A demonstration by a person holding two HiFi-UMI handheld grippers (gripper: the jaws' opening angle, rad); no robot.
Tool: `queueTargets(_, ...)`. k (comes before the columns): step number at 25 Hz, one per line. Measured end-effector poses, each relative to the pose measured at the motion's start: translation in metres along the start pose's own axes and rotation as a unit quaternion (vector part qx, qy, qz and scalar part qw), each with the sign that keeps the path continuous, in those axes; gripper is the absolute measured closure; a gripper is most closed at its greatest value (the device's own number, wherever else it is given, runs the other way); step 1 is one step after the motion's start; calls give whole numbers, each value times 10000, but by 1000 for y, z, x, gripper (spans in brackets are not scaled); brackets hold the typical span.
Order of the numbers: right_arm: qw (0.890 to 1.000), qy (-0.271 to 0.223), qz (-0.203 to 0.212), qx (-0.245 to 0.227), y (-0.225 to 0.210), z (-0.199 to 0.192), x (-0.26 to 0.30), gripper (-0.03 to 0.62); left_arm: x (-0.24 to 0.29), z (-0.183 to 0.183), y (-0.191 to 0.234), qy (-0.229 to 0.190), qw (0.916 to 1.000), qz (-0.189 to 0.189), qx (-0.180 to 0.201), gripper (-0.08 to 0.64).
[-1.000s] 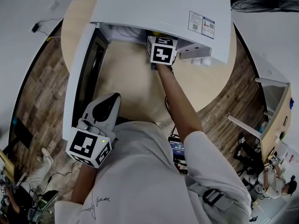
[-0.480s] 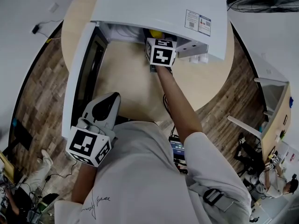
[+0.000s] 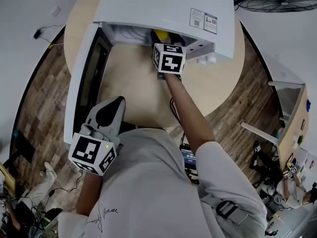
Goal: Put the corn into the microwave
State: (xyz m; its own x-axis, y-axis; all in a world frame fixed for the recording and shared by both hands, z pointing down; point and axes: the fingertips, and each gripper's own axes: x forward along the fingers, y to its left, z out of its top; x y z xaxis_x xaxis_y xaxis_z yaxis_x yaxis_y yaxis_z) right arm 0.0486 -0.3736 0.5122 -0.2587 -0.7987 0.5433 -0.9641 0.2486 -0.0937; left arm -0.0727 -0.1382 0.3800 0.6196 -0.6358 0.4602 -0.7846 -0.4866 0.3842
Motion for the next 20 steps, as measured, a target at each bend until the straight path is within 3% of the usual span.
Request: queueTargets(20, 9996, -64, 268, 90, 9, 7, -55, 379, -16, -7, -6, -217, 9997, 125, -36, 565)
